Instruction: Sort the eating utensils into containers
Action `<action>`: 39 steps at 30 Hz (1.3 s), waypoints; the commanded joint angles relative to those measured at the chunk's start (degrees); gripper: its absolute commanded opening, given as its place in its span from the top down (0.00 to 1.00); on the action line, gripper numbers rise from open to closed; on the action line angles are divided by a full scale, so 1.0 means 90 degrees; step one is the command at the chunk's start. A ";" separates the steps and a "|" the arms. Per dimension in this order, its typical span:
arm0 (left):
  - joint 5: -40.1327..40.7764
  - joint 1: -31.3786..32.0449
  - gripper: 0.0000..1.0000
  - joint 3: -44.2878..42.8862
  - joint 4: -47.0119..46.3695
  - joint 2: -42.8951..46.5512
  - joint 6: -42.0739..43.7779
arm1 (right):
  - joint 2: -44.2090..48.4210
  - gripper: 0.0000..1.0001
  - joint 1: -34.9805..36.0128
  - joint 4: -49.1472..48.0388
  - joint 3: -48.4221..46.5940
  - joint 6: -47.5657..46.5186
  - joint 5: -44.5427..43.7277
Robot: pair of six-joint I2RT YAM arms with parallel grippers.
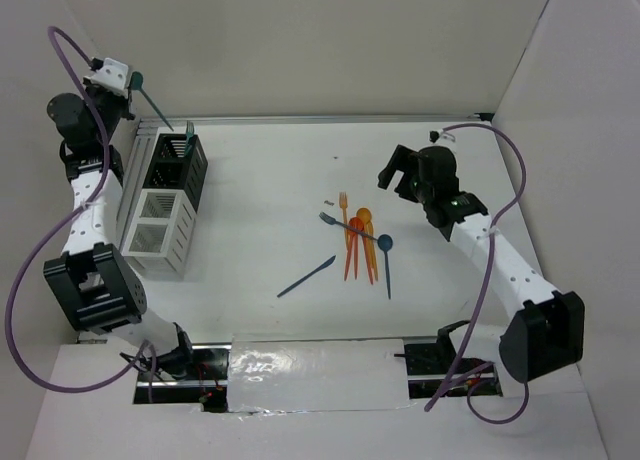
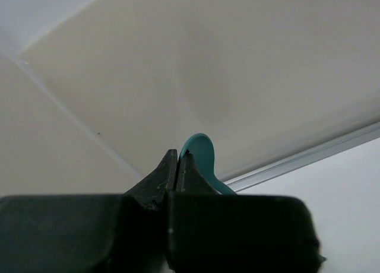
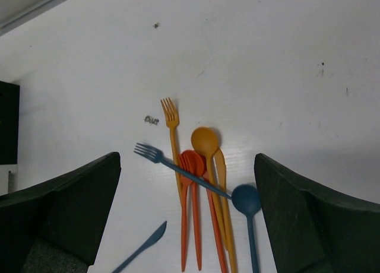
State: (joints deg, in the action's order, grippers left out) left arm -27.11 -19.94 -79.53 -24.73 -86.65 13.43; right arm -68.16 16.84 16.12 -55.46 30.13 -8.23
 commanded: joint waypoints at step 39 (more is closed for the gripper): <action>-0.0884 0.0370 1.00 0.1190 -0.1686 -0.1632 0.3224 | -0.1782 0.00 -0.0016 -0.0277 -0.1474 -0.0037 -0.0345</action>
State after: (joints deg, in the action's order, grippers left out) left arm -34.22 -16.34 -70.11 -35.70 -103.02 38.70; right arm -84.84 16.84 13.78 -66.74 29.54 -10.72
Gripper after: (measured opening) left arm 0.041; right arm 0.998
